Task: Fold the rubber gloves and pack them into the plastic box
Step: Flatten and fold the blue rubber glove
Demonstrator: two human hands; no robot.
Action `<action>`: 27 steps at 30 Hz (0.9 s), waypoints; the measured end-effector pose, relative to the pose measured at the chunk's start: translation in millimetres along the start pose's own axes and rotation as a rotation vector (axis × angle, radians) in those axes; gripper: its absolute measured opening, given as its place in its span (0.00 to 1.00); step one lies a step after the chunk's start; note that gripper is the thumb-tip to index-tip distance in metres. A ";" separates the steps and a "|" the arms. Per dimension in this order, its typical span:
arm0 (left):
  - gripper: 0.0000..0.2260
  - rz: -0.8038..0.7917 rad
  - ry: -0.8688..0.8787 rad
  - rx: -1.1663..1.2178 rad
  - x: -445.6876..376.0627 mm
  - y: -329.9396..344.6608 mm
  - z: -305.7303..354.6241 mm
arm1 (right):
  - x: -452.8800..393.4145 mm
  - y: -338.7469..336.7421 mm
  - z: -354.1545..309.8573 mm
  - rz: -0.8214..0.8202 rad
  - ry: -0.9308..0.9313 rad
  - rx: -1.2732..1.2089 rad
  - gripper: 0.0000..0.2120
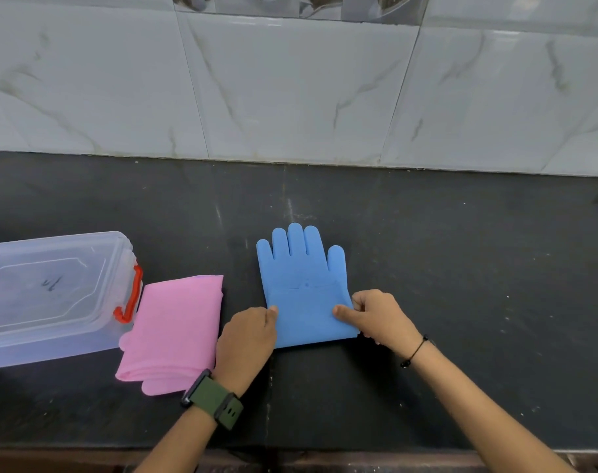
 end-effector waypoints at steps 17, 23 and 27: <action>0.06 0.273 0.680 -0.365 24.6 -16.9 50.3 | 12.4 -12.4 -57.9 0.157 -0.665 0.803 0.20; 0.16 0.303 0.881 -0.628 35.3 -4.4 54.6 | 25.6 5.3 -73.3 0.073 -1.147 0.973 0.17; 0.28 0.187 0.890 -0.811 24.2 8.2 37.7 | 17.1 11.0 -58.3 -0.141 -1.119 0.970 0.23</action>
Point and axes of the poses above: each hand's wrist, its own x-axis away from the middle knuckle, its own y-axis out of the palm, z = x × y, the point moved 10 cm from there along -x, towards the middle knuckle, and after that the axes turned 15 degrees about -y, right-handed, at the moved point
